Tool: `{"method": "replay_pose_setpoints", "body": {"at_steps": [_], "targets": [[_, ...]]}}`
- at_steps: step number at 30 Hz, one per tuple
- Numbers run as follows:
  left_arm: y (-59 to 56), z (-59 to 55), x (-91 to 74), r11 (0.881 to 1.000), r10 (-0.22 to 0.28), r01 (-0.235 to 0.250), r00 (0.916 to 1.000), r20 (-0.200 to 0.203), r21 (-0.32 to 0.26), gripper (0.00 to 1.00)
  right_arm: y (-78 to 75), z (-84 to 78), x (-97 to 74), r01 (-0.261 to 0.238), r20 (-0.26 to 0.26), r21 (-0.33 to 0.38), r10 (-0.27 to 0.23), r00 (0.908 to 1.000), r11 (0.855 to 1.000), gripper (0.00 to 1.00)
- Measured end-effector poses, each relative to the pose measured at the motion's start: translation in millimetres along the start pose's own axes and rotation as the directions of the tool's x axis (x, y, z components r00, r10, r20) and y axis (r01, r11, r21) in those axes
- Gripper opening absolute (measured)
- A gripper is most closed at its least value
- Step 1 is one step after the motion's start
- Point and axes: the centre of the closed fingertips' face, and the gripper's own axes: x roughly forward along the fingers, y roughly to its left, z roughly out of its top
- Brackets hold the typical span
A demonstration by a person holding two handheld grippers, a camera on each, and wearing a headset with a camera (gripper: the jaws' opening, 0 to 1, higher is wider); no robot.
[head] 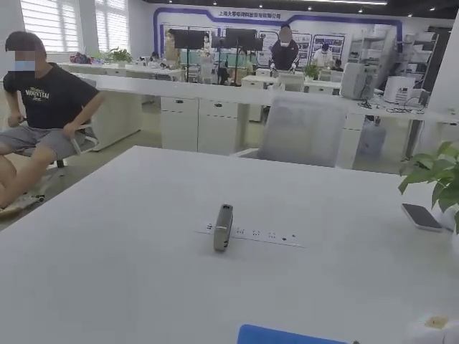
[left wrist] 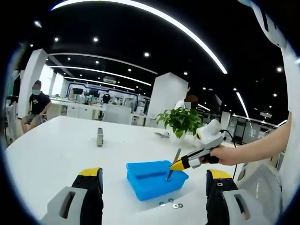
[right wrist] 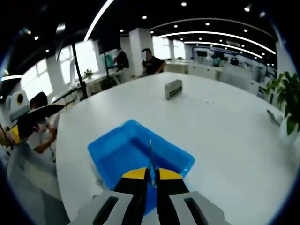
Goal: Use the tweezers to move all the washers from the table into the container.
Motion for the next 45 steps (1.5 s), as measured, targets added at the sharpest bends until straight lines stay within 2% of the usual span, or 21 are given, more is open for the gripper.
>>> {"method": "replay_pose_setpoints", "body": {"at_steps": [2,8,14,23,29,30,36,38,45], "targets": [[1.3,-0.7,-0.3,1.0,0.005,-0.005,1.0,-0.004,-0.001,0.93,-2.5,-2.8,1.5,-0.001,-0.007,-0.005,0.001,1.0,1.0,0.03],[2.4,-3.5,-0.6,1.0,0.014,-0.014,0.9998,-0.017,0.007,0.93,3.1,-1.8,0.3,-0.003,0.003,0.002,0.003,1.0,1.0,0.03],[0.9,-8.1,0.8,1.0,0.008,-0.007,0.9991,-0.042,0.019,0.93,1.5,-1.9,-1.4,0.0,0.008,0.011,0.0,1.0,1.0,0.04],[0.6,-13.9,1.7,1.0,0.001,0.001,0.9975,-0.07,0.028,0.92,10.0,7.0,-14.8,-0.02,0.043,0.025,0.019,0.9989,0.999,0.03],[0.6,-18.3,2.2,0.999,0.0,0.003,0.9956,-0.094,0.039,0.91,18.7,15.9,-24.2,-0.067,0.075,0.038,0.064,0.9951,0.997,0.02],[0.6,-19.7,2.3,0.999,0.0,0.004,0.9948,-0.102,0.042,0.91,24.9,18.3,-26.5,-0.092,0.075,0.04,0.089,0.9932,0.995,0.02],[-0.5,-23.8,2.7,0.999,-0.005,0.011,0.9922,-0.125,0.048,0.9,43.0,28.8,-36.6,-0.136,0.074,0.007,0.135,0.9881,0.991,0.01],[-0.9,-25.4,2.8,0.999,-0.008,0.015,0.991,-0.133,0.049,0.9,50.2,32.3,-40.3,-0.161,0.081,0.013,0.159,0.9839,0.987,0.01],[-1.7,-28.0,2.7,0.999,-0.014,0.021,0.9886,-0.15,0.049,0.89,66.3,27.5,-45.6,-0.229,0.059,0.035,0.227,0.9722,0.973,0.02]]}}
